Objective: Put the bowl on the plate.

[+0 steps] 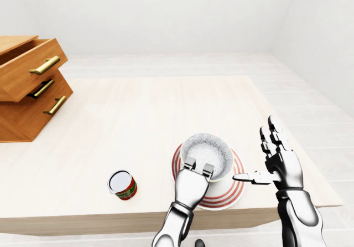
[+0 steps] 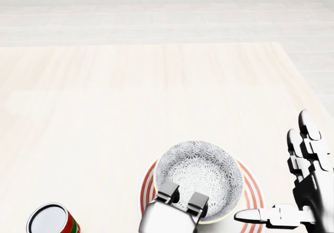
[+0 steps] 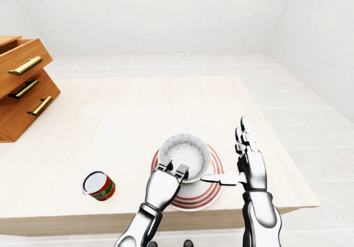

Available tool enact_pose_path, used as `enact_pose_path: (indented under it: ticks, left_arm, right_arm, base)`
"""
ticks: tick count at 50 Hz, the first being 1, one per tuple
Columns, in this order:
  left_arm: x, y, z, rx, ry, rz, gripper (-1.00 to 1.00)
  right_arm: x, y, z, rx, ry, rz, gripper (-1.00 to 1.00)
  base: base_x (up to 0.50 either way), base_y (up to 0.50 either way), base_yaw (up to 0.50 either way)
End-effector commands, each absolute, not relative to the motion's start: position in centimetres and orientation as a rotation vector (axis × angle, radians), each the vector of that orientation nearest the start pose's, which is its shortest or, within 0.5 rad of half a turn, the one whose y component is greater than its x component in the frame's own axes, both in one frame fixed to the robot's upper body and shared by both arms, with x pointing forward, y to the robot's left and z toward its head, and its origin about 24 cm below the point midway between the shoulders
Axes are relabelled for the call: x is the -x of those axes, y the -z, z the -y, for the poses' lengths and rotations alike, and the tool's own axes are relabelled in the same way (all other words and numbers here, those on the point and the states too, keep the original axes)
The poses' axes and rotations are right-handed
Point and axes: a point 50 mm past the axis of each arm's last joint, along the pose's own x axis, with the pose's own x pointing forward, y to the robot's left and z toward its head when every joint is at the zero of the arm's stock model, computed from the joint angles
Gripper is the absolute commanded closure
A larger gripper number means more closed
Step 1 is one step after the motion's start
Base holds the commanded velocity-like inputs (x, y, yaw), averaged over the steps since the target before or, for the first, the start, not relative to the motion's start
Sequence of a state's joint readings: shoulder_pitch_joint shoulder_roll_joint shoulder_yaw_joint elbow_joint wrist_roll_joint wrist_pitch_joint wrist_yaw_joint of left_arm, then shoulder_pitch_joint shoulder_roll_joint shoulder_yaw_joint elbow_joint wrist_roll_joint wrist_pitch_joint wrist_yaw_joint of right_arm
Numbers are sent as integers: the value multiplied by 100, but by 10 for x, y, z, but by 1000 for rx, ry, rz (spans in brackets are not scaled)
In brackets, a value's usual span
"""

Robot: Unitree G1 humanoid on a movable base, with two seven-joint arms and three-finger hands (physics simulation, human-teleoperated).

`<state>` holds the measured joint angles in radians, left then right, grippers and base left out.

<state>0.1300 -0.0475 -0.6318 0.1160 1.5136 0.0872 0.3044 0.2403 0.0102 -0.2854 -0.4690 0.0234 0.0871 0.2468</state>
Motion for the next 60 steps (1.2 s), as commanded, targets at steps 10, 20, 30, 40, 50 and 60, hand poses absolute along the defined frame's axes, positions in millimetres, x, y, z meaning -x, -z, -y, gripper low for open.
enact_pose_path:
  ticks: [10, 20, 30, 40, 50, 60]
  left_arm:
    - [-184, -10, -9, -1384, 326, 413, 31]
    - [-179, -14, -9, -1379, 328, 430, 17]
    - [-180, -17, -9, -1377, 326, 437, -30]
    - [-181, -11, -9, -1369, 329, 421, -47]
    - [-179, -19, -9, -1367, 325, 437, -54]
    - [-177, -27, -9, -1365, 324, 453, -62]
  right_arm:
    - [-193, -91, 214, 77, 90, 141, -100]
    - [-193, -90, 214, 78, 89, 141, -100]
    - [-192, -90, 215, 75, 89, 140, -100]
    - [-194, -91, 214, 82, 87, 139, -100]
    - [-194, -93, 213, 88, 86, 149, -100]
    - [-192, -96, 214, 87, 90, 158, -100]
  base:
    - [0, 0, 0]
    - [0, 0, 0]
    - [0, 0, 0]
    - [0, 0, 0]
    - [0, 0, 0]
    - [0, 0, 0]
